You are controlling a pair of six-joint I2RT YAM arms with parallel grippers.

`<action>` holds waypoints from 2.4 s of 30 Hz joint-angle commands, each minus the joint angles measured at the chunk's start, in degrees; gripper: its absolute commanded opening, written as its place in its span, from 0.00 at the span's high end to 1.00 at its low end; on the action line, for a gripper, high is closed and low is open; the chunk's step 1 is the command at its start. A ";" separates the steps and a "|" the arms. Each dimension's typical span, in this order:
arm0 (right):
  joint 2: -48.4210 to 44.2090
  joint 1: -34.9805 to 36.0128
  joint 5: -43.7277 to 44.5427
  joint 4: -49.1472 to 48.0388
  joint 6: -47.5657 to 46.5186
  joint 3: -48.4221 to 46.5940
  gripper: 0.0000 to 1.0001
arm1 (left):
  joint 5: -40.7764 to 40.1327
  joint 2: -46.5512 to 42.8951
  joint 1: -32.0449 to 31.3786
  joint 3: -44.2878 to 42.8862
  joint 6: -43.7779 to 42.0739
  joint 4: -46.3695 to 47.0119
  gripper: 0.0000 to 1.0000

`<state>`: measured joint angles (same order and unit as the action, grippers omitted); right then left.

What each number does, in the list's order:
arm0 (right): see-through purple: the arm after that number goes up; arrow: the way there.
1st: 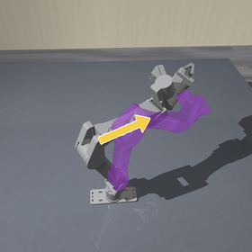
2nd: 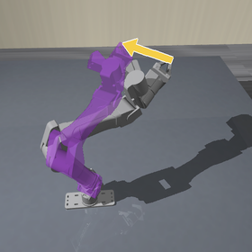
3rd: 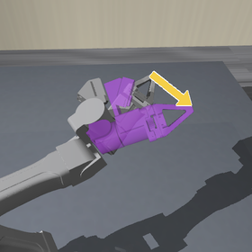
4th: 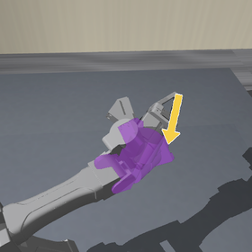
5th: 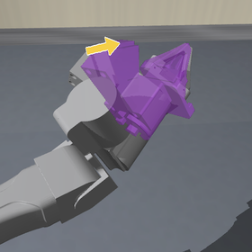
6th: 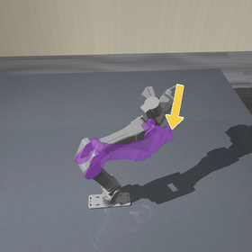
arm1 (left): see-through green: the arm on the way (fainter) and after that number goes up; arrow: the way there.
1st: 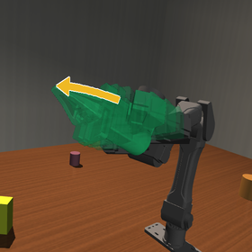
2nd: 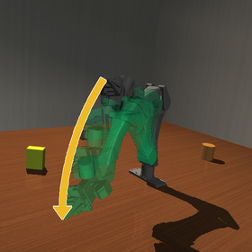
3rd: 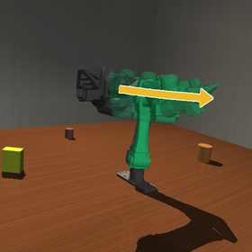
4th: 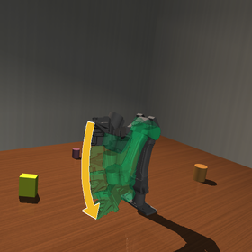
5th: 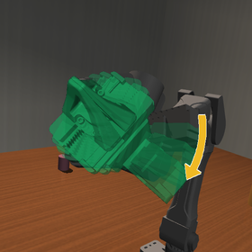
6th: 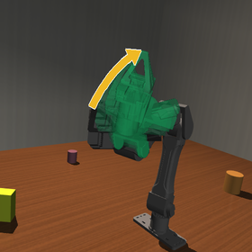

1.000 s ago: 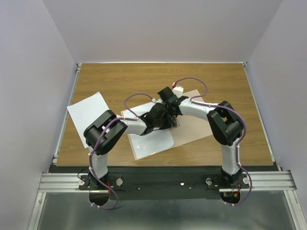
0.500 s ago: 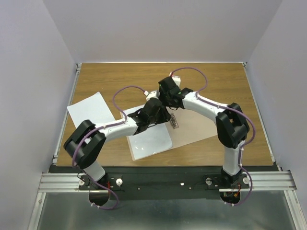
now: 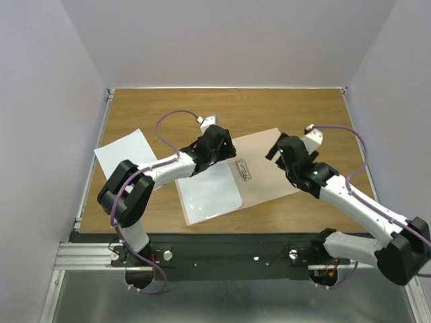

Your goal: Put the files into the folder

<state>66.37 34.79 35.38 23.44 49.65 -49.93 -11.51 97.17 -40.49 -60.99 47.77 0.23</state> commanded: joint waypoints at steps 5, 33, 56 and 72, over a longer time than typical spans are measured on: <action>-14.25 0.19 4.80 0.90 3.88 9.93 0.00 | 0.08 5.31 1.20 -4.22 -2.33 -1.63 0.24; -10.65 0.11 -4.18 -5.16 -3.59 15.83 0.00 | 0.43 15.51 1.47 -11.52 -0.04 -5.06 0.51; -5.46 0.11 -4.00 -6.04 -4.56 16.36 0.00 | 0.79 19.73 -1.87 -14.50 4.09 -7.61 0.71; -3.53 0.11 -7.67 -7.09 -4.29 16.27 0.01 | -0.18 22.19 -2.93 -15.39 6.20 -9.63 1.00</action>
<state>62.15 34.81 30.28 17.96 45.41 -34.11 -10.09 116.81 -42.83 -76.03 53.56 -7.03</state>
